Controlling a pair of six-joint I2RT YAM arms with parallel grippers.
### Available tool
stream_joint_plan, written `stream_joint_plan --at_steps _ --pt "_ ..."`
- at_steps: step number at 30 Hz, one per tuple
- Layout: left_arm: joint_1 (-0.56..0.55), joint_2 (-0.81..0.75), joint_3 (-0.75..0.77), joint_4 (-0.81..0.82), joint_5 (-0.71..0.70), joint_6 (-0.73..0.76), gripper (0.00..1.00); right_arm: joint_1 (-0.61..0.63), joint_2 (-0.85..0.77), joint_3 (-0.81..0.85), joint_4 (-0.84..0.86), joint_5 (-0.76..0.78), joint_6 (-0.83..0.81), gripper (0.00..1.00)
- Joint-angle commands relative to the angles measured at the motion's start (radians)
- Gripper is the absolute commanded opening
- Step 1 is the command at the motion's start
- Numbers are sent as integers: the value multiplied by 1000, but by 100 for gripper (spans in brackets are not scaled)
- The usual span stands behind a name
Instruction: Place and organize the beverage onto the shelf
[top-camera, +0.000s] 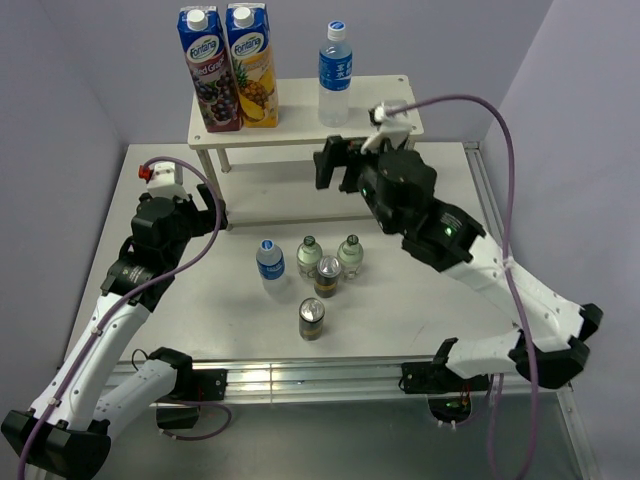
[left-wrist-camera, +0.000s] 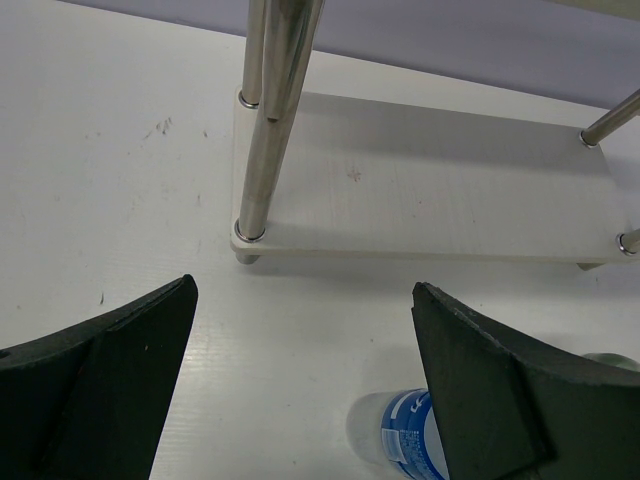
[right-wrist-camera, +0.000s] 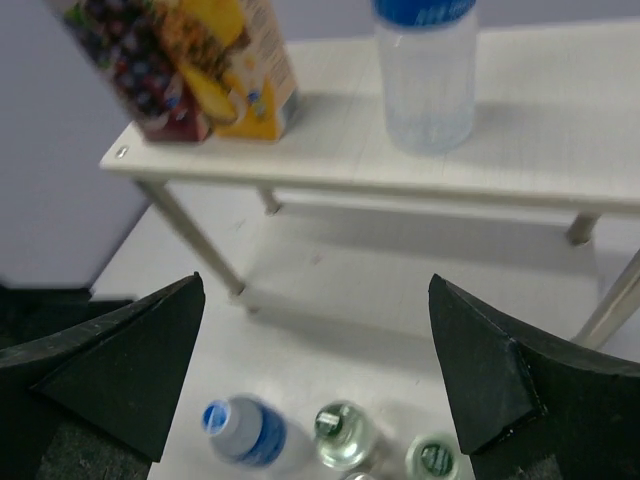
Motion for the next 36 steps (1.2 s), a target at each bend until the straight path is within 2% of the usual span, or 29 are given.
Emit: stream_joint_plan --at_steps 1,6,12,18,25,35,36 --pt "-2 -1 16 39 1 24 96 90 -90 -163 36 -24 129 100" --pt "-3 -4 17 38 0 24 96 237 -125 -377 73 -24 258 100" --pt "-3 -5 17 38 -10 24 96 371 -78 -515 119 -4 364 100" --pt "-3 -4 13 39 -10 24 96 389 -7 -576 195 -28 398 100" --pt "-3 1 14 38 -6 24 96 389 134 -561 272 -22 375 100" --pt "-3 10 16 42 9 22 96 368 296 -504 347 97 318 100" --pt "-3 10 16 41 9 22 95 363 303 -504 393 100 313 100"
